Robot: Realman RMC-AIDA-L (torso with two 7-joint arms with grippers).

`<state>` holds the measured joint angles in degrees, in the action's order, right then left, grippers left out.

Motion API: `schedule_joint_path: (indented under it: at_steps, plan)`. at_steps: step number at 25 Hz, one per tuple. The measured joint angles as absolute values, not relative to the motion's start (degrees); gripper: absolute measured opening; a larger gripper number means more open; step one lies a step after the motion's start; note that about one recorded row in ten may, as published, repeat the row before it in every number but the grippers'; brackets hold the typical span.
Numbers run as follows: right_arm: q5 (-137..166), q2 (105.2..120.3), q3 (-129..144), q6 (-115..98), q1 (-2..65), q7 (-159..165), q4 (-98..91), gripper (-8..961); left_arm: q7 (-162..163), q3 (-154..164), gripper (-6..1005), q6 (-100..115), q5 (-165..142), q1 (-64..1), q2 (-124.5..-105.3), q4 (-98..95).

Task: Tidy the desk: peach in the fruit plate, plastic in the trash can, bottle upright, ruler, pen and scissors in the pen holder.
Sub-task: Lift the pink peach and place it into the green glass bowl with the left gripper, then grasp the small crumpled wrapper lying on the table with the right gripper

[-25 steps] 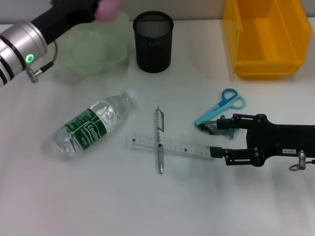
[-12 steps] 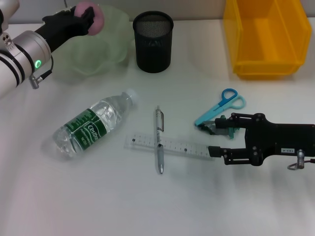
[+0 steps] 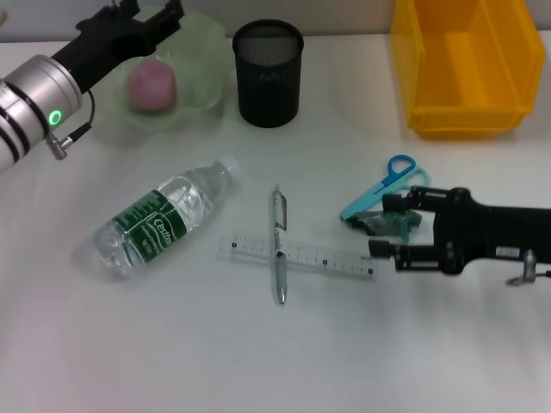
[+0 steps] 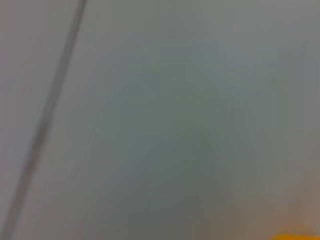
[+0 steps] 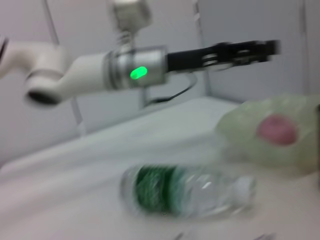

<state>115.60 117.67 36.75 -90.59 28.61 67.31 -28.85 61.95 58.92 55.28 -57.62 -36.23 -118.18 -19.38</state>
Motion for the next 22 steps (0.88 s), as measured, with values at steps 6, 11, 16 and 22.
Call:
schedule_joint_path:
  at_steps: [6, 11, 16, 22]
  plan:
    - [112.7, 117.01, 34.7, -93.0, 29.6, 77.3, -32.7, 781, 69.3, 61.7, 773, 71.5, -62.9, -30.9, -116.21, -23.6]
    - [113.5, 115.86, 35.9, -95.0, 32.7, 88.6, -38.7, 781, 72.2, 61.8, 815, 84.5, -71.2, -27.6, -113.97, -24.5]
    - [116.5, 112.14, 43.9, -95.1, 38.4, 100.7, -42.4, 781, 70.5, 61.5, 830, 90.7, -77.0, -24.0, -112.84, -25.3]
    - [128.6, 110.81, 48.1, -97.0, 46.0, 107.5, -43.5, 780, 67.0, 61.3, 827, 94.3, -80.9, -21.7, -112.25, -25.7]
